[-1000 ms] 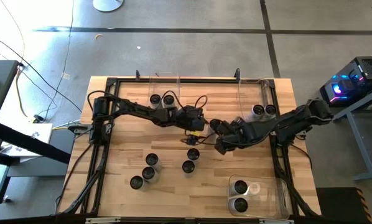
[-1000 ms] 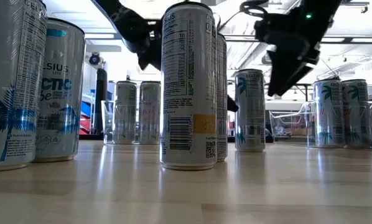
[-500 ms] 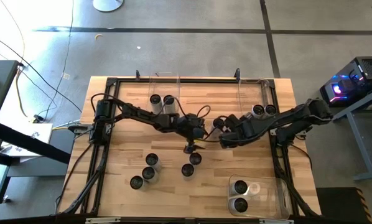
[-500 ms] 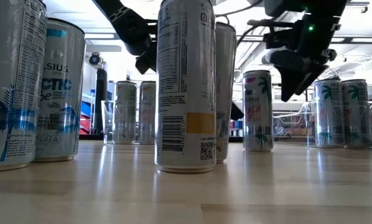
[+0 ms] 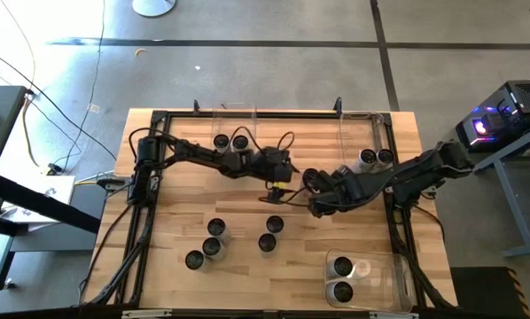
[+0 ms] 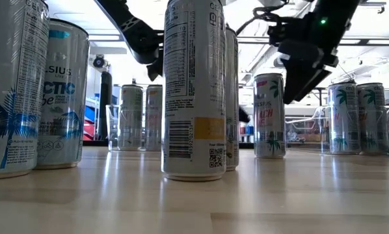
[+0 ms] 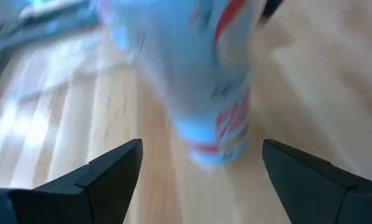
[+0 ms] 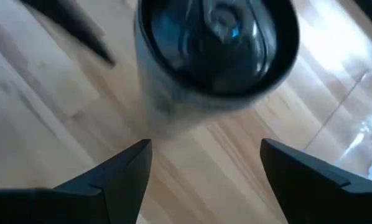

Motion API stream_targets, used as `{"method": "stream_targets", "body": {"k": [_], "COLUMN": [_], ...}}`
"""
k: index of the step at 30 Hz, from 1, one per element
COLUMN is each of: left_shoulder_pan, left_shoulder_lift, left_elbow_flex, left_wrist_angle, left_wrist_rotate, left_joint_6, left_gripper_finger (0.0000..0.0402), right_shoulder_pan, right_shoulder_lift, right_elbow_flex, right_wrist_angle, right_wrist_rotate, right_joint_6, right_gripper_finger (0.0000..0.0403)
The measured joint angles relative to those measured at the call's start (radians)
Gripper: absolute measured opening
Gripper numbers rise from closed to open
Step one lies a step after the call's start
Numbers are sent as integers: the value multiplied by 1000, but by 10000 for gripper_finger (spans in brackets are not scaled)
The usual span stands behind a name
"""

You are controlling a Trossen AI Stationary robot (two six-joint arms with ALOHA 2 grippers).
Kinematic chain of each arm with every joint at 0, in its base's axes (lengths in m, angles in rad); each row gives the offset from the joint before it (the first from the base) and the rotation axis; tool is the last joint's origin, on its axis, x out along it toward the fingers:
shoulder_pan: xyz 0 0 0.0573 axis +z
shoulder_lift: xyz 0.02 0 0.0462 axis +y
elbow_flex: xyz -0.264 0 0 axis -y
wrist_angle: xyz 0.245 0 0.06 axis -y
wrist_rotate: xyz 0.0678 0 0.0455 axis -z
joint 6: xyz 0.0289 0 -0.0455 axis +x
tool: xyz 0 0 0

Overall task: Sort soda cans
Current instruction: Put the white/pink soda can into the top right transparent bin

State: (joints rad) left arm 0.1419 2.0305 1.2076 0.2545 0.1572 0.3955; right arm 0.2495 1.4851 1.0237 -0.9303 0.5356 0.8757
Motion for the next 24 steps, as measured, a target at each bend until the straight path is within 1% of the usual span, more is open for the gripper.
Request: {"method": "stream_targets", "body": {"k": [2, 4, 8, 12, 14, 17, 19, 22, 24], "left_shoulder_pan": [4, 4, -13, -37, -49, -62, -68, -80, -87], "left_shoulder_lift": [3, 3, 3, 0, 1, 0, -2, -26, -46], "left_elbow_flex": [0, 0, 0, 0, 0, 0, 1, 1, 2], "left_wrist_angle": [38, 58, 57, 23, -8, -35, -61, -129, -172], "left_wrist_rotate": [64, 94, 90, 88, 58, -17, -41, -52, -79], "left_joint_6": [0, 0, -3, -24, -25, -26, -29, -37, -38], "left_gripper_finger": [323, 323, 323, 323, 323, 323, 323, 323, 323], "right_shoulder_pan": [-12, -27, -41, -40, -26, 14, 47, 88, 102], "right_shoulder_lift": [3, 4, 4, 4, 4, 3, -6, -7, -7], "right_elbow_flex": [0, 0, 0, 0, 0, 0, 0, 0, 0], "right_wrist_angle": [-1, -5, -47, -144, -201, -237, -224, -157, -128], "right_wrist_rotate": [24, 31, 48, 60, 60, 58, 59, 85, 97], "right_joint_6": [-2, -9, -28, 34, 76, 104, 83, 33, 22], "right_gripper_finger": [296, 296, 296, 296, 296, 296, 296, 296, 296]}}
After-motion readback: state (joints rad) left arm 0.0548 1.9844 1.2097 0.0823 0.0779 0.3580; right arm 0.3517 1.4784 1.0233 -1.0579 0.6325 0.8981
